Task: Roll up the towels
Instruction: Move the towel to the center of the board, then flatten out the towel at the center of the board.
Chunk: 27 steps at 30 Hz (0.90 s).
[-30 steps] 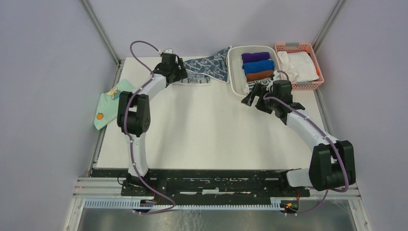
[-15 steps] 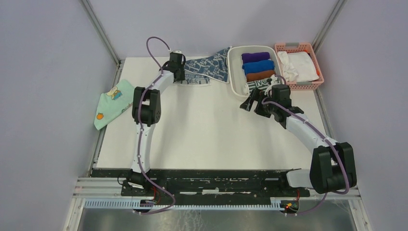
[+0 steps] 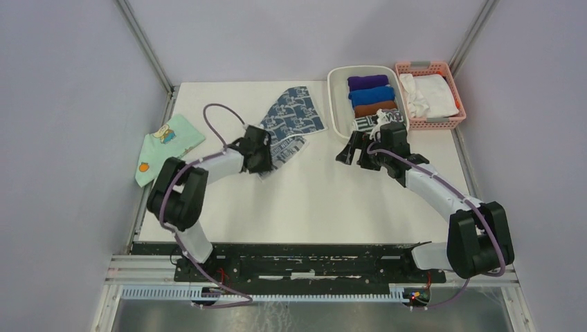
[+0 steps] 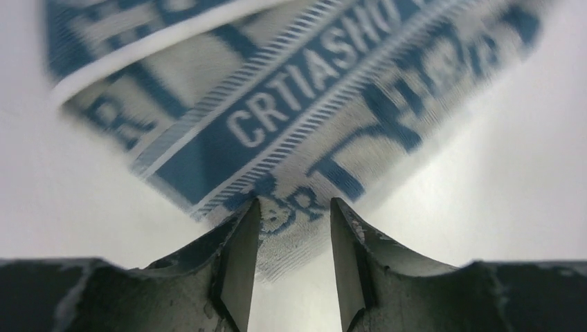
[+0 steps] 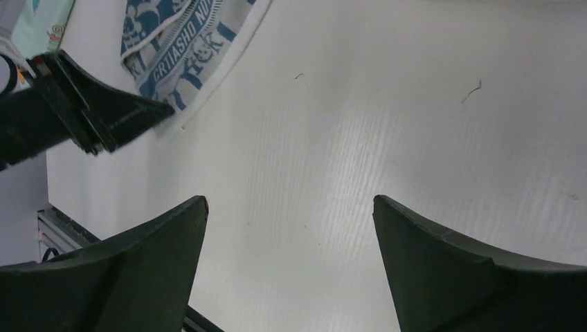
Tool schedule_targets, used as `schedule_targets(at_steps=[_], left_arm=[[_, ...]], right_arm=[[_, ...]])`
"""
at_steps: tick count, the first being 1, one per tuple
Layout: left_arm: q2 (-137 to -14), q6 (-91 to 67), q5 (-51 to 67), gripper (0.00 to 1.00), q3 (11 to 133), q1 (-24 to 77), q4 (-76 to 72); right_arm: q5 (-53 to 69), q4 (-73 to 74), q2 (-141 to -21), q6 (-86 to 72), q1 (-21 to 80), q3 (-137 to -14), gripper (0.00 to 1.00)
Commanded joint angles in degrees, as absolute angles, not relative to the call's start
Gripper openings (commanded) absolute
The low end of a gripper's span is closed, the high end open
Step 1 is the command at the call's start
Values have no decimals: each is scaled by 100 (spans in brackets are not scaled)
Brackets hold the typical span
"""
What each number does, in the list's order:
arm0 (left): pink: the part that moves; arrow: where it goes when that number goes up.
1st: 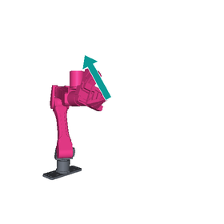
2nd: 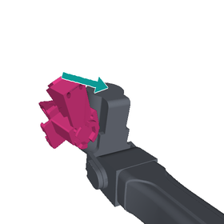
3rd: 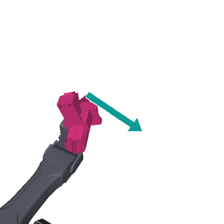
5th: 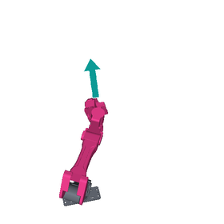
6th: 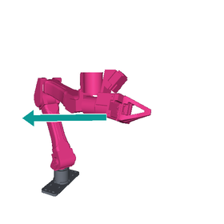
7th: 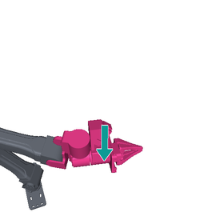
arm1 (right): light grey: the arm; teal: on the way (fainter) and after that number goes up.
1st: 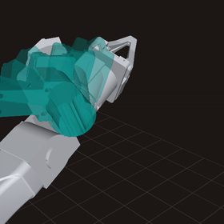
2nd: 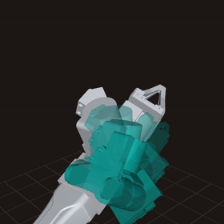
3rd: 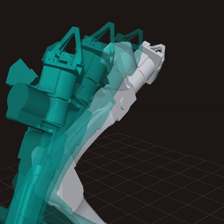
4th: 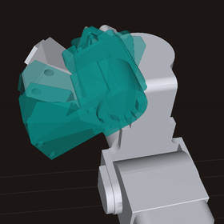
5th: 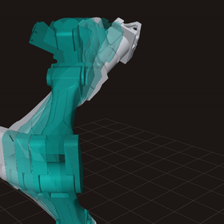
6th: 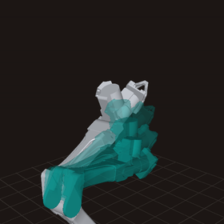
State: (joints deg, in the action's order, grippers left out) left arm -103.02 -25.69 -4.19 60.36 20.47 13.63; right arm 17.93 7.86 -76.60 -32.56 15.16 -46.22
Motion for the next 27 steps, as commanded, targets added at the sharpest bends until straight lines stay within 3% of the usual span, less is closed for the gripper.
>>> schedule_targets(at_steps=[1, 6, 13, 20, 27], left_arm=[[-9702, -3954, 262, 51, 5020, 3643, 1294], [-9341, -4138, 226, 59, 5381, 4830, 1101], [-8887, -3453, -1015, 70, 6183, 4899, 1530], [-9803, -1863, -2084, 71, 7500, 4617, 1460], [-11173, -649, -1870, 68, 8646, 4383, 882]], right_arm=[[1740, 667, -7741, -3068, 1737, -4746, 97], [1584, 780, -7583, -3006, 1808, -4680, 96], [1045, 1048, -7237, -2936, 1821, -4486, 95], [745, 1156, -7191, -2931, 1820, -4374, 95], [623, 1230, -7105, -2944, 1820, -4240, 95]])
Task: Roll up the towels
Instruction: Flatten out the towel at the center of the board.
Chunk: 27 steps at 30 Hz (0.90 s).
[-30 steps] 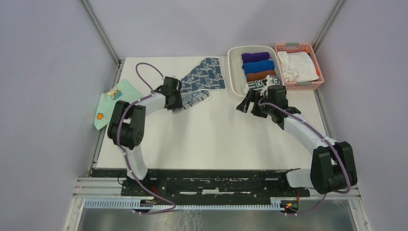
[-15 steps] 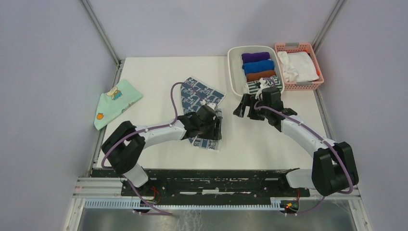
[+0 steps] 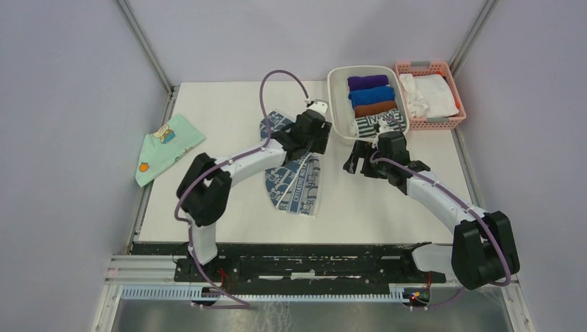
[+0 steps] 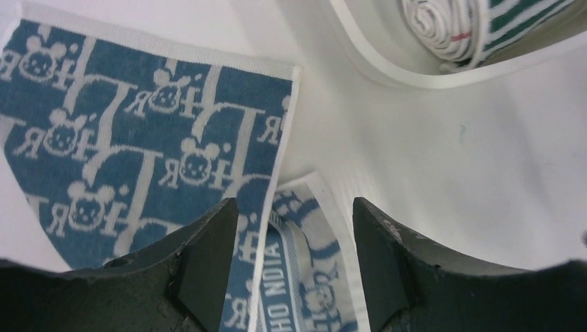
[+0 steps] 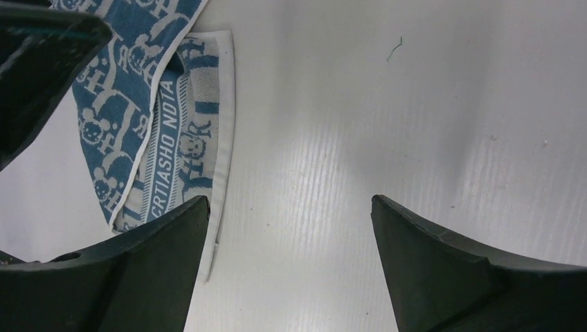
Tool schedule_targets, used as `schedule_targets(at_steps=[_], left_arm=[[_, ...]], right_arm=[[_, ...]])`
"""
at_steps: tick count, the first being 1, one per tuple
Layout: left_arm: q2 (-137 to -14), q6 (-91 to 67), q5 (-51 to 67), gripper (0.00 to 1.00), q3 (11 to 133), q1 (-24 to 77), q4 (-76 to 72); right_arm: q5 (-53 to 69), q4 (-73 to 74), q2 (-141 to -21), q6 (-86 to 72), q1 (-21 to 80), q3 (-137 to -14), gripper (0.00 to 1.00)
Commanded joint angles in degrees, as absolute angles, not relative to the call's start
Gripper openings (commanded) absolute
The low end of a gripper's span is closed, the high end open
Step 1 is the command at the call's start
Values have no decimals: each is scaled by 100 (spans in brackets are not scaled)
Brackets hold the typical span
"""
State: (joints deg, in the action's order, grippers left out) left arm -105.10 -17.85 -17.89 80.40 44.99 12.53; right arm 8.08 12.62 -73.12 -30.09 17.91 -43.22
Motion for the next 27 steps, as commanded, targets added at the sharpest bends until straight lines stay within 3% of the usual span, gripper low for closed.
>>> schedule_targets(at_steps=[1, 11, 27], left_arm=[[-11408, -524, -1830, 68, 8919, 4336, 913], [-12769, -445, -1340, 64, 9951, 3815, 1407], [-10952, -2477, -1884, 62, 7012, 3331, 1562]], right_arm=[[622, 1241, -7080, -2944, 1817, -4218, 95], [459, 1424, -6888, -2887, 1817, -4153, 95], [647, 1294, -7174, -2936, 1821, -4214, 94]])
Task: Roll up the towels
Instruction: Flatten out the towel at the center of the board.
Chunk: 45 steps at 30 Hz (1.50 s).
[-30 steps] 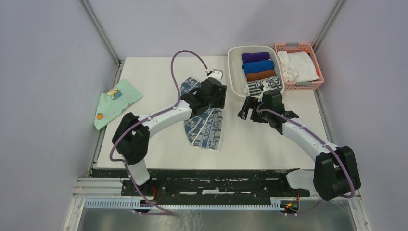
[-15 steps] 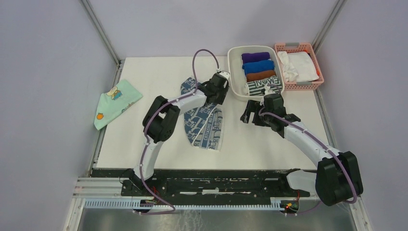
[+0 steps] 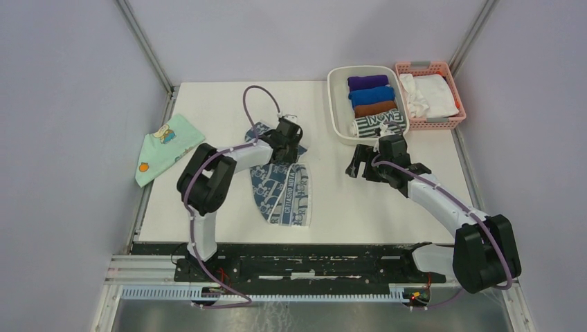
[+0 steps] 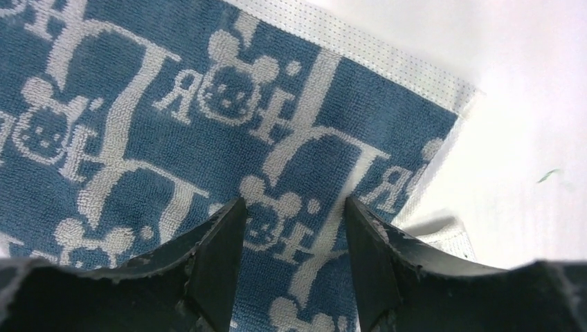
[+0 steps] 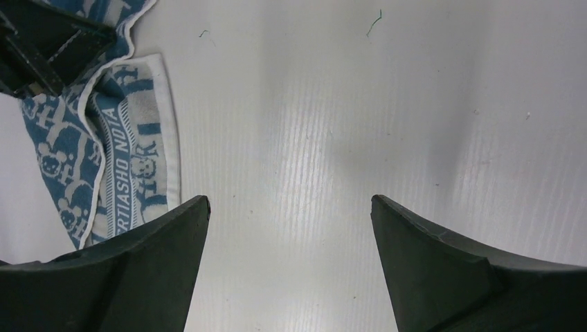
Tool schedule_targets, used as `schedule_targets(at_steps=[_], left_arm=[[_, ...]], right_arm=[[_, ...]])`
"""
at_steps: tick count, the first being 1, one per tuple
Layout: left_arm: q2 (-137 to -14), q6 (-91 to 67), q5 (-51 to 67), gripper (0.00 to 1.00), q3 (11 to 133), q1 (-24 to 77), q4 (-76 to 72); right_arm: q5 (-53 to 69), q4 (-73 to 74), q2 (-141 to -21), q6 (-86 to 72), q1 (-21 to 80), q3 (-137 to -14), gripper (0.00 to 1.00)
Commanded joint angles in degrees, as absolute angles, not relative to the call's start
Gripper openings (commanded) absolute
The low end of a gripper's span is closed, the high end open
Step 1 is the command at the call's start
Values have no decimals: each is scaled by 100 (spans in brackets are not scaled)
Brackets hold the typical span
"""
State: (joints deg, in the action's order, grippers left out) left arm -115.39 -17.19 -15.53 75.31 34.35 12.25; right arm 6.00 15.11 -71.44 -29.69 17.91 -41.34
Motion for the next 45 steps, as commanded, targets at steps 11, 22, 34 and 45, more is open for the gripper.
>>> schedule_targets(at_steps=[11, 22, 34, 45], left_arm=[[-10828, -1497, -1843, 68, 7914, 3611, 1499], [-12020, -1328, -1655, 57, 9155, 3615, 2079], [-12524, -1362, -1724, 49, 9472, 3615, 2294], [-13013, -1554, -1840, 43, 9602, 3606, 2554]], right_arm=[[787, 1246, -7248, -2911, 1822, -4228, 94], [827, 1275, -7251, -2900, 1817, -4219, 94], [834, 1268, -7295, -2880, 1826, -4219, 94], [945, 1274, -7313, -2821, 1828, -4242, 92]])
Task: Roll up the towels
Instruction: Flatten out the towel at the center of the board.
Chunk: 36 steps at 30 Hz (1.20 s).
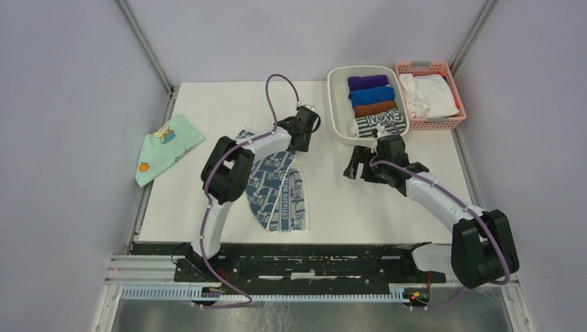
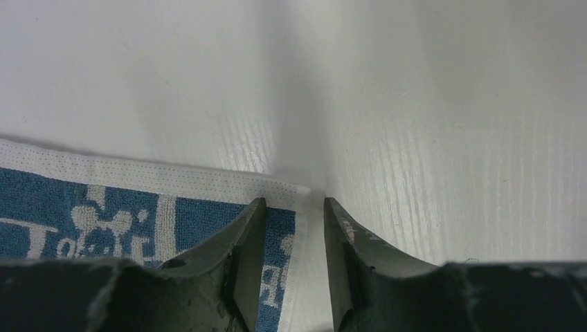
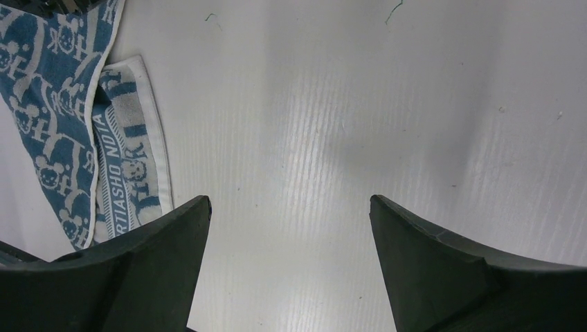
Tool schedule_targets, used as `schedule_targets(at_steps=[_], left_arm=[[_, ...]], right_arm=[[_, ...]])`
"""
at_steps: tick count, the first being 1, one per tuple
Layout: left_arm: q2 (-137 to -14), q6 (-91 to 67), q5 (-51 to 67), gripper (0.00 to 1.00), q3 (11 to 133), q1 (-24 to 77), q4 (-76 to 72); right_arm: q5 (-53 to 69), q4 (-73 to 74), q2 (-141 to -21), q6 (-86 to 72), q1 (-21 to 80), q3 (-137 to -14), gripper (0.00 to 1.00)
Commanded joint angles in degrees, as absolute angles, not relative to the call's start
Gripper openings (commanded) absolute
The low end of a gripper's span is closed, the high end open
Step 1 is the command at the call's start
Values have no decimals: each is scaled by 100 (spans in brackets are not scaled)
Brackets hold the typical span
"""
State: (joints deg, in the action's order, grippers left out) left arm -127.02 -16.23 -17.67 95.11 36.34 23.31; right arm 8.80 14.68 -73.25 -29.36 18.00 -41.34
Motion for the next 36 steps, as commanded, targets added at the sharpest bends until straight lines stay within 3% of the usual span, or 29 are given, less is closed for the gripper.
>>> schedule_targets(at_steps=[1, 5, 10, 20, 36], left_arm=[[-13041, -1582, -1835, 40, 9614, 3604, 2605], [-13093, -1696, -1746, 29, 9558, 3558, 2693], [-12878, -1723, -1654, 3, 9531, 3472, 2693], [-10928, -1846, -1302, 3, 9054, 3207, 2339], [-7460, -2487, -1235, 3, 6255, 2228, 1997]], right_arm=[[954, 1268, -7313, -2821, 1828, -4237, 92], [997, 1257, -7306, -2758, 1857, -4248, 91], [1049, 1202, -7371, -2659, 2014, -4269, 90], [1047, 1206, -8020, -2289, 2935, -4737, 84], [1710, 1338, -10247, -2207, 4482, -6530, 55]])
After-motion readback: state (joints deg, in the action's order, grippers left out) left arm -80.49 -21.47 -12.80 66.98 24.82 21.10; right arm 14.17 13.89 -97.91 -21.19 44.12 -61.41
